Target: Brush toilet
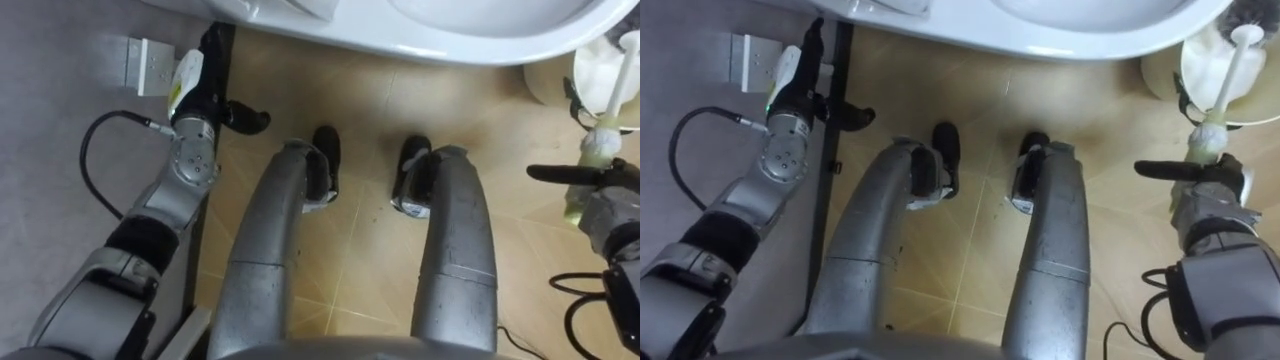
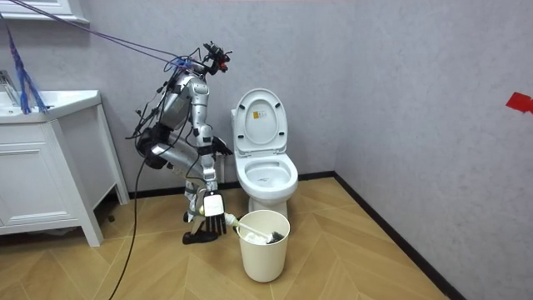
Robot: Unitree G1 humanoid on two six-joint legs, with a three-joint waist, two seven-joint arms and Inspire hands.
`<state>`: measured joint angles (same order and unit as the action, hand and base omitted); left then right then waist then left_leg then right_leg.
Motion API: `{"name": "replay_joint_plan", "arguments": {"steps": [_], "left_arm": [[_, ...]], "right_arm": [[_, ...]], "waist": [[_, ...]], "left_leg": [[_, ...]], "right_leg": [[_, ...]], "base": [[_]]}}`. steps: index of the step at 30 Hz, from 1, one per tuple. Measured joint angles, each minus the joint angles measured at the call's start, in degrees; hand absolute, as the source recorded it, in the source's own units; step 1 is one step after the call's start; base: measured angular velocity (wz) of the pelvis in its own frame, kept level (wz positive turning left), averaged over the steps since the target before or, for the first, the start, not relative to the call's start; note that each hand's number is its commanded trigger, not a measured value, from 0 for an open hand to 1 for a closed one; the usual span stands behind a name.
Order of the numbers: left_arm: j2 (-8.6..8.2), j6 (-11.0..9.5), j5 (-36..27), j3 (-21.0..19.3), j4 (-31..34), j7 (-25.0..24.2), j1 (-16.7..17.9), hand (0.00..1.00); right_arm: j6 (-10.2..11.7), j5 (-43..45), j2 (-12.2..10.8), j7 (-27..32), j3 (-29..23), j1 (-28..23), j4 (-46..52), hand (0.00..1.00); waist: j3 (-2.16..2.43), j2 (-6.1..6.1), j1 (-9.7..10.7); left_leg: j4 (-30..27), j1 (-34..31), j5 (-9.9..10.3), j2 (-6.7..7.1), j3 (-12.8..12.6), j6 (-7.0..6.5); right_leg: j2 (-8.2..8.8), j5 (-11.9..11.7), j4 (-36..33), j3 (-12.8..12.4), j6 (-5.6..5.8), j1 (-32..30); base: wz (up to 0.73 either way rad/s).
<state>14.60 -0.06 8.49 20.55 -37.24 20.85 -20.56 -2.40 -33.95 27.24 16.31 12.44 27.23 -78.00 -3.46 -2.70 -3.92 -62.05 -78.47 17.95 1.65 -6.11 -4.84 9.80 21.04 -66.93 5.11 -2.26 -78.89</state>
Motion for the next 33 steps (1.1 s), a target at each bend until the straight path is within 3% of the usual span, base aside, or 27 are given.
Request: {"name": "replay_joint_plan", "arguments": {"steps": [7,12,16,22,26,28,33], "left_arm": [[-0.01,0.0,0.0,0.7,0.1,0.9,0.3,0.0],[0.07,-0.2,0.0,1.3,3.8,0.8,3.6,0.0],[0.07,-0.2,0.0,1.8,4.1,-0.4,4.2,0.0],[0.42,-0.3,-1.4,1.8,4.2,-1.6,6.7,0.0],[0.55,-0.3,-1.5,1.8,4.3,-2.6,9.3,0.0],[0.53,-0.3,-1.5,1.8,4.3,-2.7,10.5,0.0],[0.56,-0.3,0.6,1.4,4.5,-2.9,12.7,0.0]], "right_arm": [[0.6,-1.1,0.0,-0.7,0.1,0.1,-0.1,1.0],[0.4,-2.3,-0.1,-1.6,0.3,-0.5,0.0,1.0],[0.3,-3.0,-0.1,-3.0,2.6,-1.1,0.0,1.0],[0.0,-8.2,-0.7,-5.4,4.4,-4.1,0.0,1.0],[-0.2,-9.2,-2.3,-6.2,4.4,-5.8,-0.2,1.0],[-0.2,-9.2,-3.1,-7.0,4.3,-6.5,-0.8,1.0],[-0.2,-10.9,-4.0,-8.9,4.2,-8.1,-2.6,1.0]], "waist": [[-0.03,0.02,0.0],[-0.02,0.05,0.5],[-0.07,0.2,0.5],[-0.09,0.78,1.2],[0.0,1.34,2.2],[0.06,2.03,2.2],[0.16,2.19,2.2]], "left_leg": [[-1.4,-0.1,0.8,0.01,0.1,0.01],[-1.7,0.1,1.0,-0.04,0.0,-0.25],[-1.7,1.3,1.2,-0.58,0.0,-0.32],[0.3,6.6,1.3,-0.82,0.3,-0.23],[3.2,11.6,1.1,-1.01,1.3,0.0],[4.8,13.9,1.0,-0.92,1.5,0.09],[10.8,20.8,-0.2,-0.88,2.0,-0.17]], "right_leg": [[0.15,0.8,-1.4,-0.1,-0.07,0.0],[0.16,1.1,-1.7,-0.1,0.11,0.3],[-0.08,1.1,-1.3,0.2,0.05,1.6],[-0.21,1.1,1.3,0.8,0.03,7.3],[-0.98,0.5,5.3,2.1,0.22,13.0],[-1.02,0.3,7.0,2.4,0.38,15.6],[-1.86,-1.6,14.2,3.3,1.28,23.2]], "base": [[0.0],[0.0],[-0.05],[-0.04],[-0.01],[0.0],[-0.02]]}}
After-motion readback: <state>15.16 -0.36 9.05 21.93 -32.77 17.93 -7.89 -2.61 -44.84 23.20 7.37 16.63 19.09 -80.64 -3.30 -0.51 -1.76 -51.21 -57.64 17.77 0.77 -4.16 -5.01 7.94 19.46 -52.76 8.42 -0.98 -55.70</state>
